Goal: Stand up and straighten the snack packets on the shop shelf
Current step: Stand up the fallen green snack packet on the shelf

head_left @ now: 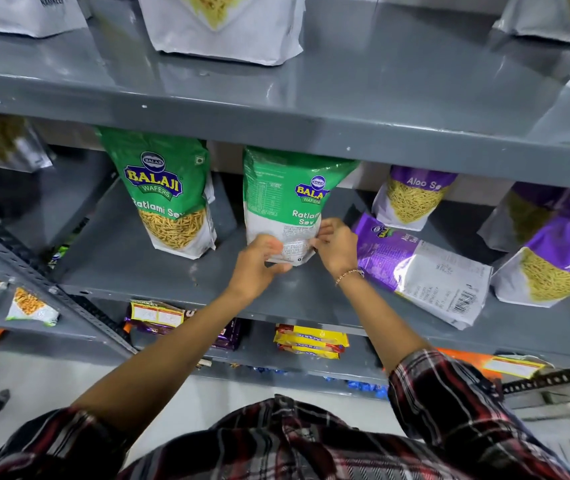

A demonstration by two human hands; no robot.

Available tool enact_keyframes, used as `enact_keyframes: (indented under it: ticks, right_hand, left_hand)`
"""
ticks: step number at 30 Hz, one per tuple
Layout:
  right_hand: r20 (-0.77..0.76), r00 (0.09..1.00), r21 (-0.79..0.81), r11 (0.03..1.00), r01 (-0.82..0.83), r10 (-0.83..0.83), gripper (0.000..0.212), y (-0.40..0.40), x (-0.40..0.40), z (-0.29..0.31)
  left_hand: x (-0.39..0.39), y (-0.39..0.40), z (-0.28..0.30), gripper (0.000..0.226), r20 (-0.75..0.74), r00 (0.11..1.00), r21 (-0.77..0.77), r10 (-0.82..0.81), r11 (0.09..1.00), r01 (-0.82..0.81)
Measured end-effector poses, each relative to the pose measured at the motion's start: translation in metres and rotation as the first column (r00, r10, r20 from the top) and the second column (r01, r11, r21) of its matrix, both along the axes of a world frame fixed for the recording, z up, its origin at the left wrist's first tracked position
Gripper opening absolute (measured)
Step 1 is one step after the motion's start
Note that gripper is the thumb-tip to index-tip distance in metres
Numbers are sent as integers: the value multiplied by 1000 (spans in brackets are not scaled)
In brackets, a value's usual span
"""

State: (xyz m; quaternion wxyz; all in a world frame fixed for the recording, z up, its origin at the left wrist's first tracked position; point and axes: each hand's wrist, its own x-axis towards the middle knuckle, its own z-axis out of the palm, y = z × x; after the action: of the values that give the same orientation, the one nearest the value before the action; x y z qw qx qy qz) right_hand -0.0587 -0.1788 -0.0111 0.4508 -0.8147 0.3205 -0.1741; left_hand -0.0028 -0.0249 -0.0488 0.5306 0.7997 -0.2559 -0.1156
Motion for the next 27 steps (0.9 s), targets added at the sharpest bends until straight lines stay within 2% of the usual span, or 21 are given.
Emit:
enact_keyframes:
  ticks: [4,7,11,14,16,18,20,21,23,25,27]
  right_hand:
    - [0,1000,-58,998,4,-4,21,18,-16,-4]
    - [29,999,-161,987,-18,23,14,43,-24,-9]
    - [71,991,-227,969,-97,116,25,79,-26,-7]
    - [67,969,-197,955,-220,237,29,89,-20,-7]
    - [158,975,-165,977,-132,159,18,80,-20,-6]
    - [249,969,-128,991,34,-1,14,56,-22,-6]
    - [217,976,-27,999,46,-39,38,22,-18,-2]
    - [158,987,3,1000,-20,19,56,5,-12,2]
    - [18,979,-33,979,-202,203,83,-23,3,9]
    - [-96,929,-9,933,-360,357,96,-44,25,16]
    - [-161,868,67,882,-466,470,105,-58,35,18]
  left_hand:
    - [6,3,-4,50,-14,998,-33,-57,998,57]
    - [12,9,-7,53,42,995,-14,-88,996,89]
    - [16,18,-8,66,-3,996,-40,-88,995,87]
    - [27,22,-10,53,-109,990,-53,-85,995,79]
    - [36,24,-15,40,-72,994,-16,-85,996,84]
    - [43,24,-16,30,2,996,53,-93,994,93]
    - [48,25,-10,27,29,993,80,-110,991,108]
    - [51,24,-7,29,31,992,88,-124,989,121]
    - [55,23,-5,31,24,988,86,-150,985,147]
    - [60,19,-5,35,-36,985,47,-170,984,172]
    - [55,17,-6,54,-131,967,18,-217,975,221]
